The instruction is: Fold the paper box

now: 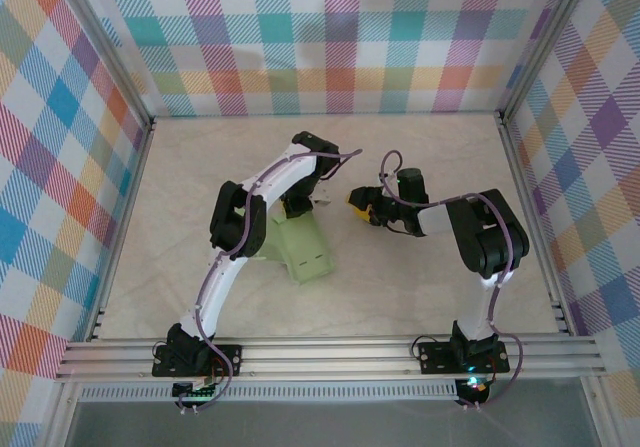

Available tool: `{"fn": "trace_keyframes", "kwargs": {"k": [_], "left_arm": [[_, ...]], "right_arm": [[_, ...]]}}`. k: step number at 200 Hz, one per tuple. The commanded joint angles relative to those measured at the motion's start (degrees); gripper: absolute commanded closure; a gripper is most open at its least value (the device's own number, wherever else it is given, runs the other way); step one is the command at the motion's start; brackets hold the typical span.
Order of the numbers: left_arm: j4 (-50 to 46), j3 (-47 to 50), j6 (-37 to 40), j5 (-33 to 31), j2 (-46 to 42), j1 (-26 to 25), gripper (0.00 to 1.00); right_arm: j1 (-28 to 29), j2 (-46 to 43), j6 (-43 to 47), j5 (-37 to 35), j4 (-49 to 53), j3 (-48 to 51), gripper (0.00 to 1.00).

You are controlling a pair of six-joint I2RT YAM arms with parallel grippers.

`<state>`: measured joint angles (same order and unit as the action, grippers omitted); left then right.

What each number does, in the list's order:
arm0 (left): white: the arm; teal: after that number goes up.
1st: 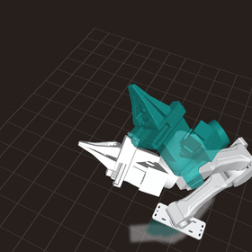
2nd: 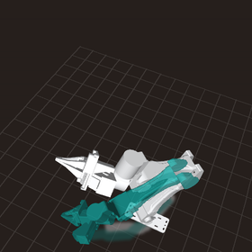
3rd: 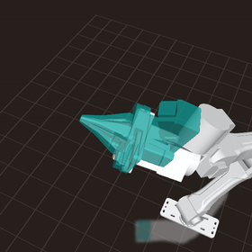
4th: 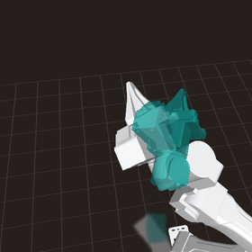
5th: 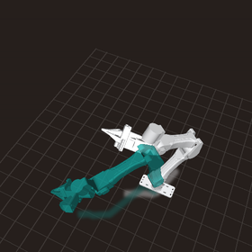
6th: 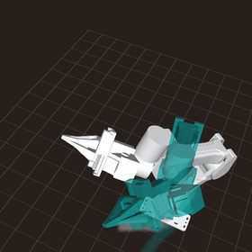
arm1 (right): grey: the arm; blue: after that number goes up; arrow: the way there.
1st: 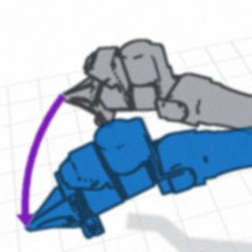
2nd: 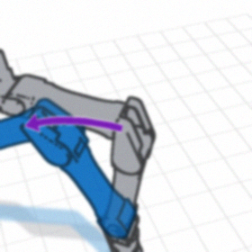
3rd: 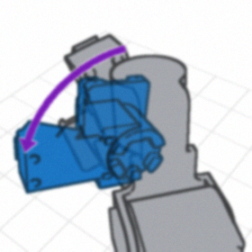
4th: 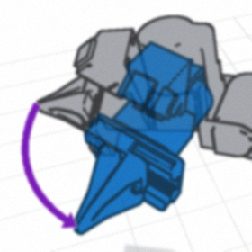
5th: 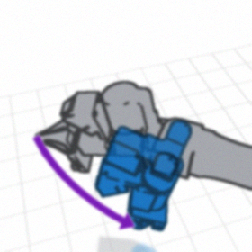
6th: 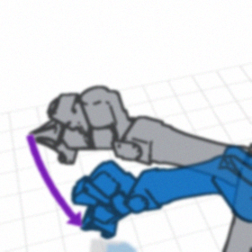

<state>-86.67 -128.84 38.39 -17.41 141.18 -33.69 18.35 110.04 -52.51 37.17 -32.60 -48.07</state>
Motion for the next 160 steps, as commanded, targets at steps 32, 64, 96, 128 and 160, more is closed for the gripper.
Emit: {"fn": "trace_keyframes", "kwargs": {"k": [32,64,96,128,160], "left_arm": [[0.3,-1.2,-0.2,1.5,0.0,-0.3,0.76],[1.2,-0.5,-0.3,2.8,-1.5,-0.3,0.59],[2.2,0.5,-0.5,4.1,-2.1,0.2,0.53],[2.9,0.6,-1.5,6.3,-2.8,1.2,0.54],[2.0,1.0,-1.9,6.6,-2.9,2.1,0.54]], "right_arm": [[-0.2,-1.5,0.7,0.9,-1.0,1.0,0.42],[-0.1,-1.2,0.6,1.1,-0.9,0.8,0.42],[-0.2,-1.1,0.5,1.1,-1.1,0.8,0.42],[-0.1,-0.8,0.5,1.4,-1.2,0.7,0.42],[-0.1,-0.6,0.5,1.4,-1.3,0.8,0.42]]}}
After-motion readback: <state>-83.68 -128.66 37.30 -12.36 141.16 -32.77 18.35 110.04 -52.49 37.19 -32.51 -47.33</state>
